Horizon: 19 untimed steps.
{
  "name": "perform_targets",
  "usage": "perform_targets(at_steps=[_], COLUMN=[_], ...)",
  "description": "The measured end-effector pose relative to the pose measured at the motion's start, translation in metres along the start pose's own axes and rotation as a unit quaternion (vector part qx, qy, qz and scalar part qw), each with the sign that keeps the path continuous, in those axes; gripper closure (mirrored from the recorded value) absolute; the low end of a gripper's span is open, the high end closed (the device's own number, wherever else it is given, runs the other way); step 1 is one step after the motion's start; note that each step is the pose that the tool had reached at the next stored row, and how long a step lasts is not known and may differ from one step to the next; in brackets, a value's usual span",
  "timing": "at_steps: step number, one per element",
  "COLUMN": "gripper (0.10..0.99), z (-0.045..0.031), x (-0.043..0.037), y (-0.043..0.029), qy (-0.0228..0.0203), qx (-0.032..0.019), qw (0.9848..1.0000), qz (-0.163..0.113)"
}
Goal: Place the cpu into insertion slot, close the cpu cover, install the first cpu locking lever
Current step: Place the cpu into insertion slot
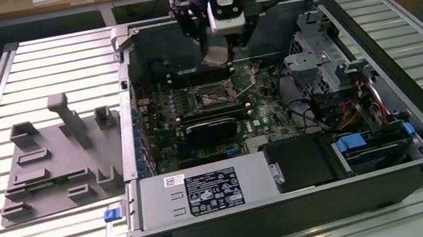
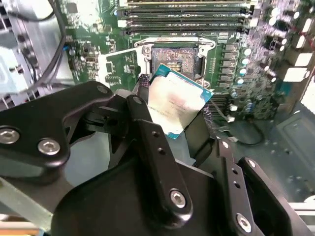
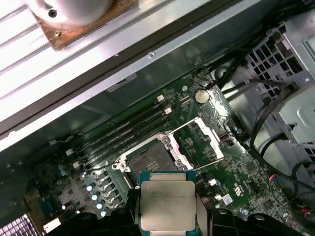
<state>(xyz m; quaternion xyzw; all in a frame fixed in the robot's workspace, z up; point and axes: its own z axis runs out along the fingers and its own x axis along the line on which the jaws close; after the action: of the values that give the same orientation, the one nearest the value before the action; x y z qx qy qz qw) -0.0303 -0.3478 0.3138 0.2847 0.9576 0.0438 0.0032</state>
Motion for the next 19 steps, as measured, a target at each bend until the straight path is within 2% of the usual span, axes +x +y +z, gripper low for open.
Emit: perform_targets(at_steps=[5, 10, 15, 19], gripper=[0.549, 0.549, 0.549, 0.549], z=[0.0048, 0.0091, 0.0121, 0.0144], x=[-0.0001, -0.0002, -0.0002, -0.0003], y=[-0.0004, -0.0008, -0.0010, -0.0012], qy=[-0.0040, -0.0081, -0.0122, -0.0155], qx=[-0.0008, -0.0015, -0.0020, -0.0023], qw=[0.9990, 0.9959, 0.9907, 0.9852], qz=[0.045, 0.090, 0.135, 0.171])
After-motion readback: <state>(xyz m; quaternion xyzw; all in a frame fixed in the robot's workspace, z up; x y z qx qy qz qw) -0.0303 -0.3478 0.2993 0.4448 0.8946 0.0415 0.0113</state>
